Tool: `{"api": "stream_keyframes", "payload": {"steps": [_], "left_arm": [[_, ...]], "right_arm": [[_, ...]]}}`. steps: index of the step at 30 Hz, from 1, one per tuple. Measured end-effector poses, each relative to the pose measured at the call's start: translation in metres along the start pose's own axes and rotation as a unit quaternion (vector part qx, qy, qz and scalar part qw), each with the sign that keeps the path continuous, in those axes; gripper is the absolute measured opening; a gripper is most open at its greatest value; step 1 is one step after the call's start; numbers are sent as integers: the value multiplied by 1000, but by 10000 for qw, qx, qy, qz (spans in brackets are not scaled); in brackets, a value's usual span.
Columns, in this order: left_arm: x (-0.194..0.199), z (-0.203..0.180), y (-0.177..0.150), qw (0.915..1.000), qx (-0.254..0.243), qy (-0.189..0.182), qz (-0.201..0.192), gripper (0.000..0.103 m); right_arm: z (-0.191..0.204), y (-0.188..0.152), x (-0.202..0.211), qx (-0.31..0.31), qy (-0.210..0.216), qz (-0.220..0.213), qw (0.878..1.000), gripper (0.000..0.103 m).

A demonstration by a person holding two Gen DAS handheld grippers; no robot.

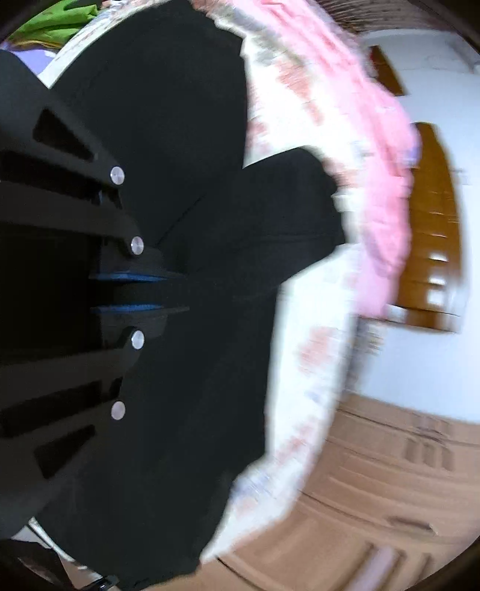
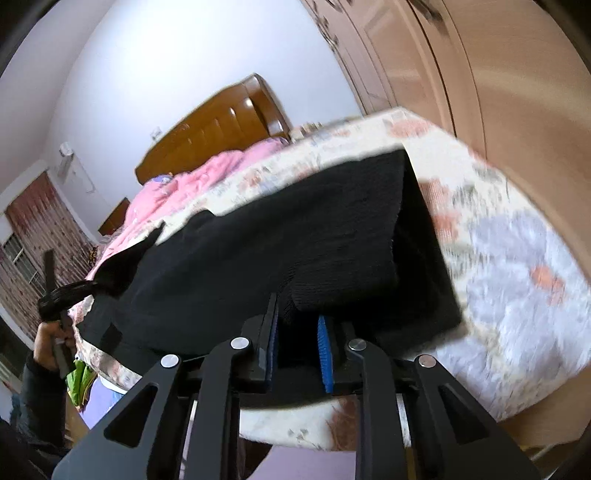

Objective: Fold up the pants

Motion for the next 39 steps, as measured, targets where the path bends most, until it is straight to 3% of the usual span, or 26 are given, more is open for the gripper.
{"api": "stream_keyframes", "payload": {"steps": [3,5,8,10,12,17,21,24,28,29,32,34,36,39], "left_arm": [[63,-5,-22,9955,103,-607,-716,8],[81,-9,-42,9938,79,-736,-835,8],[64,-2,-78,9974,-59,-400,-589,8],[28,13,-99,9982,182,-550,-137,8],[13,22,-107,9979,304,-559,-68,8],[28,20,-97,9967,263,-648,-417,8],[31,16,-95,9973,207,-541,-447,8],[12,17,-102,9982,257,-508,-188,8],[31,13,-96,9975,167,-562,-386,8],[34,11,-94,9976,127,-558,-400,9],[25,8,-96,9975,139,-669,-199,20],[17,6,-101,9959,272,-857,-86,56],[19,4,-105,9959,301,-835,-195,63],[33,9,-104,9970,357,-422,-535,63]], "right_arm": [[0,7,12,84,-39,-142,9999,18],[-8,4,15,18,-73,-117,9999,17],[-25,-13,3,-223,-136,138,9996,15],[-34,-21,-6,-389,-109,219,9989,14],[-30,-19,-3,-413,-104,175,9989,13],[0,-2,35,-59,-97,-307,9995,10],[-24,-19,15,-365,-303,12,9989,10],[-46,-32,3,-887,21,139,9960,7],[-27,-19,15,-464,-140,38,9988,8],[-25,-18,12,-446,-47,134,9989,14],[-30,-24,0,-662,46,414,9969,33],[-27,-28,-4,-744,334,424,9958,48],[-19,-26,-6,-651,350,354,9966,49],[5,-25,-11,-394,538,376,9971,49]]}}
Point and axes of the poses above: each gripper's, at about its wrist camera, not at the fingertips, and x roughly against the way its jaws point, z to its left, y to its top, the point moved 10 cm from there along -x, roughly the way its jaws point, and after that the axes turned 15 degrees about z, right-handed, at the moved point
